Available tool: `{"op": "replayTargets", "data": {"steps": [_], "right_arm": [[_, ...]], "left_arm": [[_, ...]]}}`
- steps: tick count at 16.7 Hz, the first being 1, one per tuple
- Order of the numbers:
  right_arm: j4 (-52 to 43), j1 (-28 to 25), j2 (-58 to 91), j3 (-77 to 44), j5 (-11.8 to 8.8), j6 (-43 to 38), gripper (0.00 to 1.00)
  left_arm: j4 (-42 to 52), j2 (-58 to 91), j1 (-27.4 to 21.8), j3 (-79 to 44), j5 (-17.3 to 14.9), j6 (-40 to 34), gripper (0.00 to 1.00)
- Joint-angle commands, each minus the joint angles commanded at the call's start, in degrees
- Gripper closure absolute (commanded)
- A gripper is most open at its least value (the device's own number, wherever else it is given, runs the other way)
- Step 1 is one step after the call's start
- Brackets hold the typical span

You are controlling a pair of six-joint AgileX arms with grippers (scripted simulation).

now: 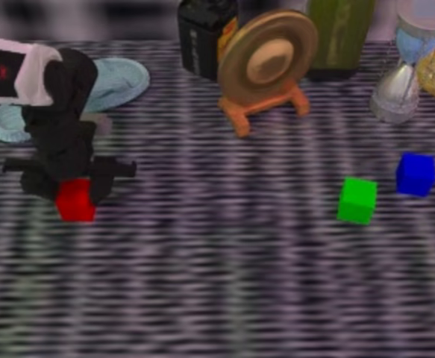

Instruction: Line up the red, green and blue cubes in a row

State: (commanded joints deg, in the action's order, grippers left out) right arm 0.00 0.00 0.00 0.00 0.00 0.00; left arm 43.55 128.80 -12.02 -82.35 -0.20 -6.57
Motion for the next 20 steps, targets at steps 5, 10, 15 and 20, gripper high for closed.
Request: {"op": "replayTargets", "data": {"steps": [5,10,15,20], "right_arm": [[0.0,0.0,0.0,0.0,0.0,0.0,0.00],[0.0,0.0,0.0,0.0,0.0,0.0,0.00],[0.0,0.0,0.0,0.0,0.0,0.0,0.00],[0.0,0.0,0.0,0.0,0.0,0.0,0.00]], "left_arm": [[0.0,0.0,0.0,0.0,0.0,0.0,1.00],[3.1,-2.8,0.2,-2.2,0.2,0.1,1.00],[13.2,-7.3,1.1,-7.2,0.3,0.0,1.00],[14.0,-7.8,0.9,-7.7,0.3,0.1,1.00]]}}
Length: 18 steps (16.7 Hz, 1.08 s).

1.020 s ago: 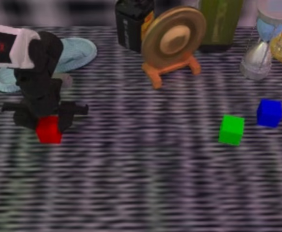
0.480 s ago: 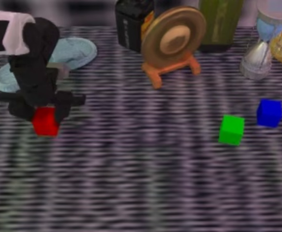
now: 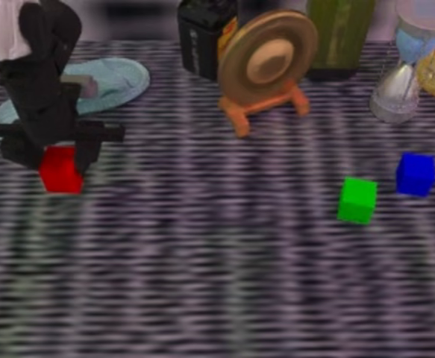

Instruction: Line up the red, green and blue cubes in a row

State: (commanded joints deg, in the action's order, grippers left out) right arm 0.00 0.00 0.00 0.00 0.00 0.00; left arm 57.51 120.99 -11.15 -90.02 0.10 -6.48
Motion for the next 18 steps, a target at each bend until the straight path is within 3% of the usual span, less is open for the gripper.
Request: {"op": "replayTargets", "data": {"steps": [4,13,18], "right_arm": [[0.0,0.0,0.0,0.0,0.0,0.0,0.00],[0.0,0.0,0.0,0.0,0.0,0.0,0.00],[0.0,0.0,0.0,0.0,0.0,0.0,0.00]], "left_arm": [[-0.1,-1.9,-3.9,2.2,0.2,-4.1,1.00],[-1.6,-15.4,-27.8,17.6,1.0,-32.6,1.00],[-2.1,-17.6,-30.6,19.7,1.2,-35.5,1.00]]}}
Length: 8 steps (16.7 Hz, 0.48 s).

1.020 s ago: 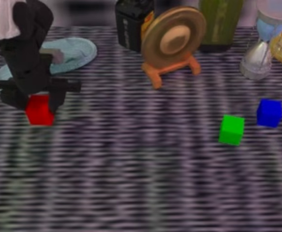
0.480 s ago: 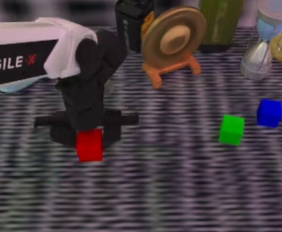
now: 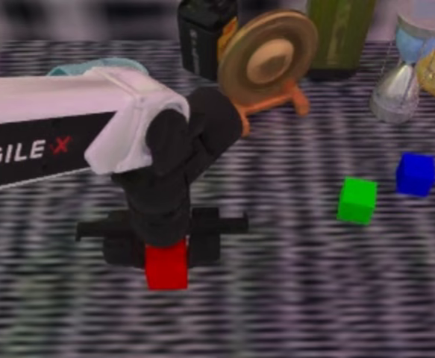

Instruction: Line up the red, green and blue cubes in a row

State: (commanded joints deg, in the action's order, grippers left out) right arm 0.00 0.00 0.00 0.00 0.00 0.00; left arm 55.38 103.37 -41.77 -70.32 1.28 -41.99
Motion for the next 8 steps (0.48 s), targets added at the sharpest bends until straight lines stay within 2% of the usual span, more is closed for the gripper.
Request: {"op": "replayTargets", "data": {"steps": [4,8], "right_arm": [[0.0,0.0,0.0,0.0,0.0,0.0,0.00],[0.0,0.0,0.0,0.0,0.0,0.0,0.00]], "left_arm": [[-2.2,1.2,0.2,1.3,0.0,0.2,1.00],[-10.8,4.7,0.1,6.0,-0.1,0.2,1.00]]}}
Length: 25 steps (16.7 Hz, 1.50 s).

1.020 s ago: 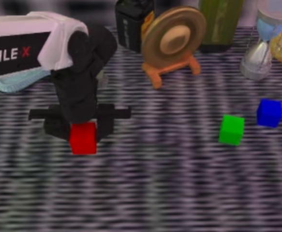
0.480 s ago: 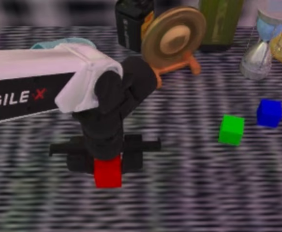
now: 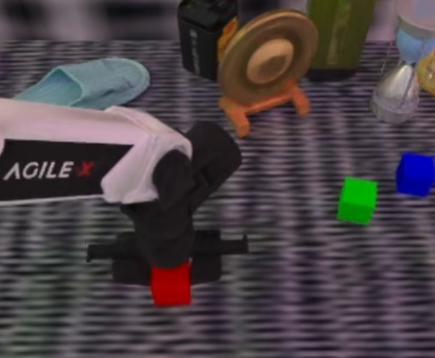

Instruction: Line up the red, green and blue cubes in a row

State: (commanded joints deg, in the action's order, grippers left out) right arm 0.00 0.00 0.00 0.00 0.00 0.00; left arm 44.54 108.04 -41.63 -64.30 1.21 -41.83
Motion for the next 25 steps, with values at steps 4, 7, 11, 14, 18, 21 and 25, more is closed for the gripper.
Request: {"op": "replayTargets", "data": {"steps": [4,7,11,14,18,21,25], "right_arm": [[0.0,0.0,0.0,0.0,0.0,0.0,0.00],[0.0,0.0,0.0,0.0,0.0,0.0,0.00],[0.0,0.0,0.0,0.0,0.0,0.0,0.00],[0.0,0.0,0.0,0.0,0.0,0.0,0.00],[0.0,0.0,0.0,0.0,0.0,0.0,0.00],[0.0,0.0,0.0,0.0,0.0,0.0,0.00],[0.0,0.0,0.0,0.0,0.0,0.0,0.00]], "left_arm": [[-4.7,2.1,-0.1,2.7,0.0,-0.1,1.00],[-4.7,2.1,-0.1,2.7,0.0,-0.1,1.00],[-4.7,2.1,-0.1,2.7,0.0,-0.1,0.70],[-4.7,2.1,-0.1,2.7,0.0,-0.1,0.47],[-4.7,2.1,-0.1,2.7,0.0,-0.1,0.17],[-4.7,2.1,-0.1,2.7,0.0,-0.1,0.00],[-4.7,2.1,-0.1,2.7,0.0,-0.1,0.00]]}}
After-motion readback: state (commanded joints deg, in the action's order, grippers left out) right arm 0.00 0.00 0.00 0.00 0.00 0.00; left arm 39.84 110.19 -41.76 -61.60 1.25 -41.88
